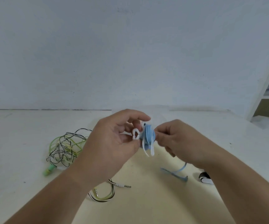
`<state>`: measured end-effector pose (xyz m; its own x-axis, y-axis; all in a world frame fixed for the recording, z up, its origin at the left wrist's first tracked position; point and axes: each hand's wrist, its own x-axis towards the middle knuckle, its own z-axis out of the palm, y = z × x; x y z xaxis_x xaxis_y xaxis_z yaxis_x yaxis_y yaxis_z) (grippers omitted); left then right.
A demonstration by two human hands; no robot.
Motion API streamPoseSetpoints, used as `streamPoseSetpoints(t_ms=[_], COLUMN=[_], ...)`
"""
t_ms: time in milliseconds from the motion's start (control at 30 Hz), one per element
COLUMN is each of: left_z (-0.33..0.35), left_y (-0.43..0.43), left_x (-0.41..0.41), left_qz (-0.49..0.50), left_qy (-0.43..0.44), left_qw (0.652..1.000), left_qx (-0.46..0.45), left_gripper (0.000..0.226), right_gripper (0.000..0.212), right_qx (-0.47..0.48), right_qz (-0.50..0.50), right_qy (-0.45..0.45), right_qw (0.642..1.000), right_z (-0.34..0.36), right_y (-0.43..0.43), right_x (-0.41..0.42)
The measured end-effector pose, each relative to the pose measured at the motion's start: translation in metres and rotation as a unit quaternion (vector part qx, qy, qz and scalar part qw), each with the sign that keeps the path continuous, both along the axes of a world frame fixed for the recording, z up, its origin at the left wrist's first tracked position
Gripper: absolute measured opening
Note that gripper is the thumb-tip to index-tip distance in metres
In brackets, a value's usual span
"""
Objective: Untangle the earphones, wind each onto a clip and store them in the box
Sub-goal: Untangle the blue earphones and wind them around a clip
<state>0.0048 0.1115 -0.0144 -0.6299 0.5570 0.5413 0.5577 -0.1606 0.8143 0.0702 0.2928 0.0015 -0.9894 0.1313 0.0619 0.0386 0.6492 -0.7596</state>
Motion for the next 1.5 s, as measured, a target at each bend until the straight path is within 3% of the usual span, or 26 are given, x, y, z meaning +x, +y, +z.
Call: streamPoseSetpoints(t_ms=[167,333,467,600,700,867,967,1167,1300,1367,1500], left_z=[0.004,0.004,0.002,0.001,0.002,0.004,0.004,-0.003,-0.002,-0.002,-0.006], left_y=[-0.002,-0.008,-0.011,-0.010,-0.009,-0.010,-0.011,-0.010,-0.008,-0.006,-0.002], left_x=[-0.006,-0.016,-0.022,-0.021,-0.018,-0.026,-0.027,-0.024,-0.020,-0.018,-0.015], left_qz=[0.107,0.238,0.263,0.270,0.257,0.167,0.125,0.163,0.136,0.138,0.212], left_qy=[-0.020,0.020,0.032,0.041,-0.040,-0.246,-0.293,-0.179,-0.158,-0.142,0.038], left_qw=[0.992,0.971,0.964,0.962,0.965,0.947,0.939,0.969,0.978,0.980,0.975], left_qx=[0.058,0.013,-0.008,-0.028,-0.005,0.120,0.129,0.048,0.028,0.019,-0.055], left_gripper=[0.041,0.042,0.047,0.050,0.041,0.037,0.034,0.041,0.041,0.041,0.048], right_gripper=[0.024,0.015,0.015,0.021,0.025,0.025,0.026,0.027,0.027,0.026,0.025], right_qx=[0.021,-0.007,-0.029,-0.116,-0.131,-0.143,-0.129,-0.125,-0.197,-0.185,-0.156], right_qz=[0.118,0.186,0.226,0.212,0.215,0.262,0.265,0.262,0.251,0.270,0.287], right_qy=[-0.050,-0.055,-0.039,0.033,0.028,-0.022,-0.034,-0.023,0.007,-0.005,-0.021], right_qw=[0.992,0.981,0.973,0.970,0.967,0.954,0.955,0.957,0.948,0.945,0.945], right_z=[-0.008,-0.003,0.002,0.005,0.007,0.012,0.013,0.014,0.016,0.017,0.012], right_y=[-0.015,-0.009,0.000,0.006,0.012,0.014,0.015,0.013,0.015,0.013,0.002], right_x=[-0.001,0.005,0.011,0.009,0.010,0.014,0.015,0.015,0.016,0.017,0.015])
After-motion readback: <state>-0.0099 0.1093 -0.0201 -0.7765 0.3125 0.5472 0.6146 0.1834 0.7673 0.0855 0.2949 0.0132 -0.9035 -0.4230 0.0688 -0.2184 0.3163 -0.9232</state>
